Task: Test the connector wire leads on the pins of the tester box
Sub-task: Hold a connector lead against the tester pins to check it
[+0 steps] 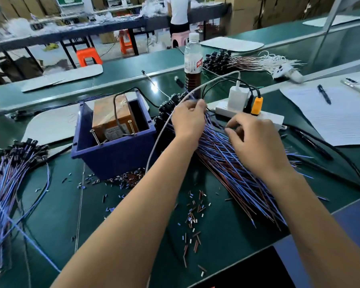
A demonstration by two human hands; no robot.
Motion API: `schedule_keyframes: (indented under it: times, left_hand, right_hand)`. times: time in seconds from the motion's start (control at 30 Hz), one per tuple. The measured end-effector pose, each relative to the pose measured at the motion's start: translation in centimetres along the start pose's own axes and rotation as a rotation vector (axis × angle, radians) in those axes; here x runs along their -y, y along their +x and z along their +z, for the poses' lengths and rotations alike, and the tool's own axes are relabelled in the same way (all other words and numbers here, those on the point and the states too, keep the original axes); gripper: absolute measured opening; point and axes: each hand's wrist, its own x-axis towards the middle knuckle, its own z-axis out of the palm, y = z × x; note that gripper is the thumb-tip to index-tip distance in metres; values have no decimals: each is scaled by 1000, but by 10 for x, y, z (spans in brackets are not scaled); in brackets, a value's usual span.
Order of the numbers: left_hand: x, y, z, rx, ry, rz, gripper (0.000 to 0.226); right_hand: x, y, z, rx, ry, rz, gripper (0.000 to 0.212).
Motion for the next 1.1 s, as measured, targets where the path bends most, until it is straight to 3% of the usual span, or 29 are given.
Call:
schedule_keyframes:
  times: [0.07, 0.17, 0.3, 0.4, 0.5, 0.6, 0.7, 0.8, 0.9, 1.0, 1.1]
  left_hand:
    - [11, 3, -8, -59, 438, 114, 40]
    - [17, 3, -16, -48, 678, 135, 43]
    - [17, -14, -25, 1, 632, 240, 48]
    - [17, -35, -53, 158, 579, 280, 48]
    - [20, -50, -108, 298, 582, 139, 45]
    - [30, -69, -181, 347, 507, -44, 44]
    - [44, -81, -249, 193, 453, -174, 42]
    - [62, -74, -303, -211, 482, -207, 39]
    - [80, -60, -332, -520, 879, -179, 25]
    - [97, -46, -338, -455, 1212, -261, 44]
    - [115, -36, -340, -368, 1300, -347, 43]
  right_hand:
    - [1, -3, 3, 55, -75, 11, 9]
    - [6, -10, 10, 68, -131, -15, 11]
    - [11, -18, 19, 62, -195, -5, 6]
    - [23, -20, 25, -30, -160, 0, 4]
    - [59, -28, 38, -64, -10, -115, 4]
    - [109, -41, 58, 134, 156, -322, 7]
    - [157, -52, 83, 521, 132, -485, 19]
    - [206, -62, 117, 824, -11, -702, 22]
    - [251, -67, 147, 923, -30, -709, 21]
    - [278, -66, 170, 978, -116, -679, 19]
    - [284, -64, 177, 983, -206, -689, 20]
